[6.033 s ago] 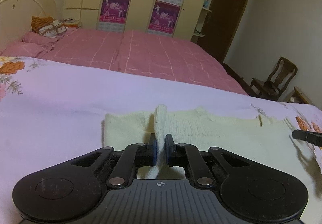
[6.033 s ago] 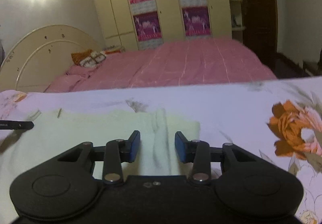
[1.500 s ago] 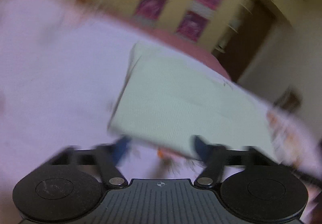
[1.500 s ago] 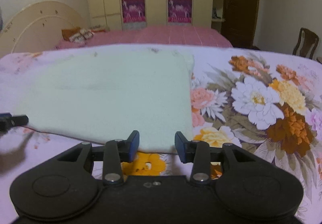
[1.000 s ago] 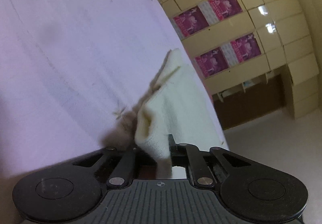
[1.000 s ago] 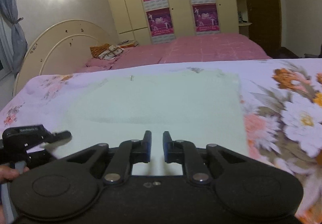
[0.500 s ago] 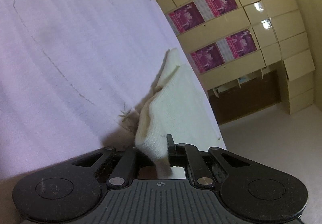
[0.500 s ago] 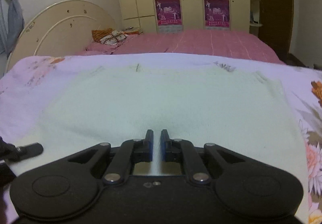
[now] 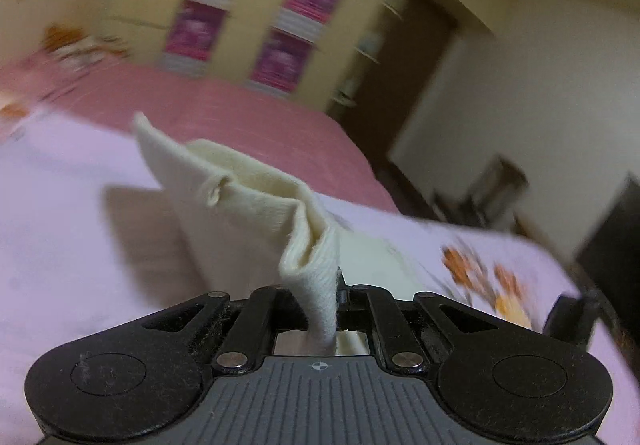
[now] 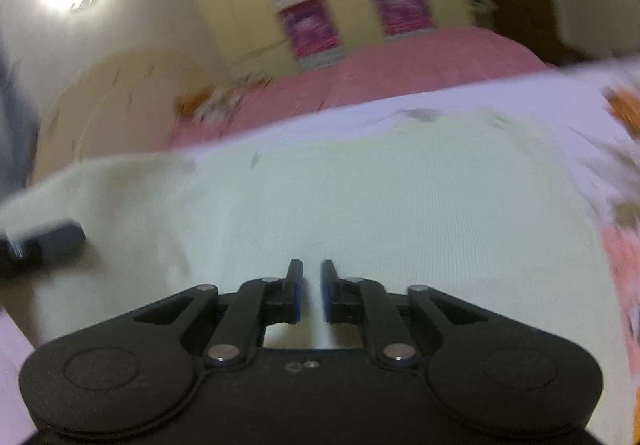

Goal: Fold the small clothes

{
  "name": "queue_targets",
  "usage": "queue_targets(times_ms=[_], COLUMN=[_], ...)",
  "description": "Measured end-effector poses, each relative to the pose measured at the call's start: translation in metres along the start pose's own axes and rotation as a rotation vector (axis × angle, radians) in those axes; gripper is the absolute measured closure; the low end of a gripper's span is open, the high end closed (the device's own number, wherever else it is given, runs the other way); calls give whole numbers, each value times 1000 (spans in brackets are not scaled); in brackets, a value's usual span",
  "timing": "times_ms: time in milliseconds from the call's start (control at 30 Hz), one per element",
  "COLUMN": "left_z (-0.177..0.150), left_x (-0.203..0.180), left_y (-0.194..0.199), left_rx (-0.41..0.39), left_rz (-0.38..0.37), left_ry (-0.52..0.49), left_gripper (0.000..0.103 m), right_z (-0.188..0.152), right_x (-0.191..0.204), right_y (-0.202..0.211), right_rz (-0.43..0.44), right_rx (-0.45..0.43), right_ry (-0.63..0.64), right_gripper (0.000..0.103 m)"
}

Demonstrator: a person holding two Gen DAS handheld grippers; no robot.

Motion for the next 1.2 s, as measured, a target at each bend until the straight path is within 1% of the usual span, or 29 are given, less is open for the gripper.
queue_targets(times_ms=[67, 100, 133, 167, 200, 233, 267, 300, 333, 400, 433, 467, 500, 533, 567, 600, 633, 667, 733, 767, 867, 933, 1000, 1033, 1133, 1167, 1200], left_z=[4, 3, 2, -2, -7, -15, -26, -36, -40, -39, -35, -29, -21, -14, -8, -3, -3, -4, -11, -16, -26, -30, -33, -30, -29, -29, -27], left_x=[-23, -34, -45, -54, -64, -75, -86, -93, -97, -87, -77, -63, -43, -26, -4, 16, 32, 46, 61, 65, 68, 70, 78, 76, 74, 74, 70], left_y=[-10, -22, -32, -46, -55, -65, -72, -72, -65, -42, -34, -24, -15, -11, -8, -7, -6, -7, -11, -9, -12, -19, -16, -30, -37, -37, -47], left_rx=[44, 76, 115, 159, 193, 227, 270, 301, 303, 250, 233, 195, 144, 113, 88, 84, 82, 90, 122, 119, 126, 137, 136, 136, 140, 143, 147], left_rz=[-12, -21, -30, -46, -70, -94, -104, -113, -134, -188, -205, -210, -178, -137, -77, -36, -19, -1, 35, 45, 36, 41, 28, 21, -2, -5, -5], left_ry=[-60, -85, -102, -120, -137, -152, -170, -194, -206, -156, -127, -89, -38, -3, 45, 89, 118, 150, 172, 174, 187, 194, 210, 215, 221, 219, 214], left_gripper=[96, 96, 96, 96, 96, 94, 89, 74, 63, 60, 60, 59, 58, 58, 58, 58, 58, 58, 58, 58, 58, 57, 55, 54, 54, 54, 54], right_z=[2, 2, 3, 3, 2, 1, -1, -2, -5, -8, -10, -10, -9, -7, -4, 0, 3, 8, 15, 18, 23, 25, 24, 23, 25, 27, 29], right_x=[-21, -31, -44, -61, -73, -88, -99, -110, -120, -132, -137, -140, -139, -139, -136, -132, -127, -121, -106, -100, -85, -81, -78, -73, -66, -66, -66], right_y=[23, 32, 42, 53, 59, 66, 71, 75, 80, 88, 93, 98, 98, 100, 99, 94, 87, 79, 62, 54, 29, 16, 9, 9, 8, 7, 5], right_rz=[32, 50, 73, 98, 110, 123, 135, 144, 155, 183, 200, 218, 233, 253, 274, 286, 298, 306, 310, 306, 294, 282, 294, 307, 282, 279, 277], right_rx=[-57, -75, -94, -107, -110, -111, -111, -113, -111, -113, -122, -132, -136, -134, -127, -114, -89, -71, -36, -19, 35, 74, 110, 119, 128, 130, 129], right_ry=[-75, -109, -156, -219, -261, -305, -333, -355, -374, -407, -414, -415, -412, -403, -385, -370, -350, -333, -272, -248, -200, -192, -189, -172, -119, -124, -131], right_gripper=[86, 85, 81, 74, 70, 57, 40, 35, 37, 41, 43, 43, 44, 45, 45, 45, 45, 48, 48, 49, 51, 51, 54, 54, 54, 54, 55])
Point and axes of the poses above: each gripper's, at about its wrist camera, not at the fingertips, and y roughly against the way its jaws point, x to its left, z to its top, the point moved 3 cm from there along -y, roughly the way its jaws point, and after that the axes turned 12 degrees about x, right-handed, at the moved point
